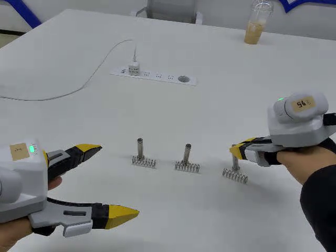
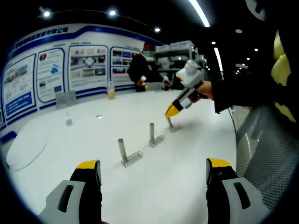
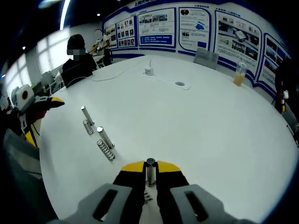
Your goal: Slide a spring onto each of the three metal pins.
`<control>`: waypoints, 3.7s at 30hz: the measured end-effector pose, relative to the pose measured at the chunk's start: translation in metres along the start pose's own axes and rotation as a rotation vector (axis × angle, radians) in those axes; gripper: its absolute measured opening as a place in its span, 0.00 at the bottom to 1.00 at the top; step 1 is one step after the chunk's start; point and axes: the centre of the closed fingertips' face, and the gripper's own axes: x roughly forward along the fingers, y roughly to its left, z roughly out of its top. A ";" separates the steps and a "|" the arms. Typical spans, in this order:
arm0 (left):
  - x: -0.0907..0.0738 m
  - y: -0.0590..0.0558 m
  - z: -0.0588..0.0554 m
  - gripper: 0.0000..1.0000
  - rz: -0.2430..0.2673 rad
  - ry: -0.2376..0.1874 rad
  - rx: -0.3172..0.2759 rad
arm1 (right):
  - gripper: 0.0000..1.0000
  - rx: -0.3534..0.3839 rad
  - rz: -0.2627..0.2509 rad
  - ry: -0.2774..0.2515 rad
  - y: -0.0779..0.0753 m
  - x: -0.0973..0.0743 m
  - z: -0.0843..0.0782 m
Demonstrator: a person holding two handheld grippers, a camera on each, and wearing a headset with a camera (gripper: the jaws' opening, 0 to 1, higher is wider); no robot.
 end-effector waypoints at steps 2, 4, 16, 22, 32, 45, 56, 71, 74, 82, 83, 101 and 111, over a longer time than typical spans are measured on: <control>0.000 0.000 0.000 0.95 0.001 0.000 0.001 | 0.09 -0.004 0.000 0.002 0.000 -0.001 -0.001; -0.001 0.000 0.000 0.95 0.002 0.000 0.001 | 0.09 -0.006 -0.001 0.004 -0.001 -0.004 -0.002; -0.002 -0.001 0.002 0.95 -0.001 -0.002 0.008 | 0.09 -0.051 0.011 0.017 0.002 -0.010 -0.009; -0.001 -0.004 0.004 0.95 -0.008 -0.001 0.012 | 0.09 -0.046 0.011 0.017 0.001 -0.012 -0.011; 0.001 -0.006 0.005 0.95 -0.016 -0.003 0.016 | 0.13 -0.058 0.018 0.009 0.002 -0.012 -0.012; 0.002 -0.009 0.006 0.95 -0.022 -0.005 0.019 | 0.18 -0.151 0.081 0.020 -0.002 -0.021 -0.031; 0.004 -0.011 0.007 0.94 -0.028 -0.004 0.022 | 0.18 -0.242 0.220 0.043 0.010 -0.015 -0.047; 0.003 -0.014 0.005 0.94 -0.028 0.000 0.017 | 0.15 -0.319 0.282 0.105 0.014 -0.001 -0.060; 0.004 -0.015 0.005 0.94 -0.032 0.000 0.017 | 0.14 -0.333 0.284 0.114 0.013 0.000 -0.062; 0.005 -0.019 0.005 0.93 -0.045 0.001 0.020 | 0.12 -0.356 0.283 0.139 0.011 0.001 -0.065; 0.006 -0.019 0.006 0.93 -0.047 0.000 0.019 | 0.12 -0.356 0.284 0.142 0.012 0.000 -0.065; 0.021 -0.042 0.003 0.86 -0.145 0.031 0.062 | 0.11 -0.401 0.328 0.161 0.038 -0.018 -0.062; 0.040 -0.052 0.000 0.76 -0.228 0.050 0.095 | 0.11 -0.432 0.381 0.170 0.063 -0.024 -0.059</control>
